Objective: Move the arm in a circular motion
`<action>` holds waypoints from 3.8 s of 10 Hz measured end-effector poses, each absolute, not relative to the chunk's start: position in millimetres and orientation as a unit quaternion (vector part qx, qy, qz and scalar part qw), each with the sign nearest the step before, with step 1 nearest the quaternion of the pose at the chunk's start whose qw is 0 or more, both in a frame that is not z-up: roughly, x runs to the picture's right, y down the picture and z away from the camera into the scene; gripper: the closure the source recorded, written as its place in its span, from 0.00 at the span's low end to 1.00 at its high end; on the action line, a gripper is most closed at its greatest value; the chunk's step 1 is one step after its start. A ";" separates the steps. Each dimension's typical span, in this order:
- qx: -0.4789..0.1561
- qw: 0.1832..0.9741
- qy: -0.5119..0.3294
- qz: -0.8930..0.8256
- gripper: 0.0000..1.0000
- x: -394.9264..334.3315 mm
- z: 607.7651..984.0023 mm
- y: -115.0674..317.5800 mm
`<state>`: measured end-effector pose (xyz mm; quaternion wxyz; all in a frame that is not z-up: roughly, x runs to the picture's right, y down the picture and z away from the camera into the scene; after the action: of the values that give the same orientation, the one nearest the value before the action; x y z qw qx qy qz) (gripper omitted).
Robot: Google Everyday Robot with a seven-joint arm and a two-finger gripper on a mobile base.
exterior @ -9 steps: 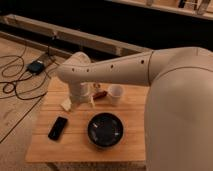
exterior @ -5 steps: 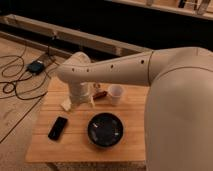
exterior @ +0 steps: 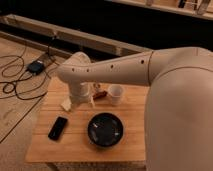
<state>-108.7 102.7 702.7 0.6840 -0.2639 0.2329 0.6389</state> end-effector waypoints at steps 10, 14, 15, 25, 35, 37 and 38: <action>-0.264 0.684 0.233 0.639 0.35 -108.7 702.7 102.7; -0.264 0.684 0.233 0.639 0.35 -108.7 702.7 102.7; -0.264 0.684 0.233 0.639 0.35 -108.7 702.7 102.7; -0.238 0.638 0.245 0.690 0.35 -39.3 690.2 103.5; -0.200 0.636 0.198 0.719 0.35 44.0 744.4 -32.7; -0.208 0.653 0.194 0.702 0.35 16.7 756.5 -48.7; -0.216 0.667 0.191 0.687 0.35 -8.9 761.8 -55.3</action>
<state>-8.9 -55.3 761.8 0.6672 -0.2157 0.1907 0.6870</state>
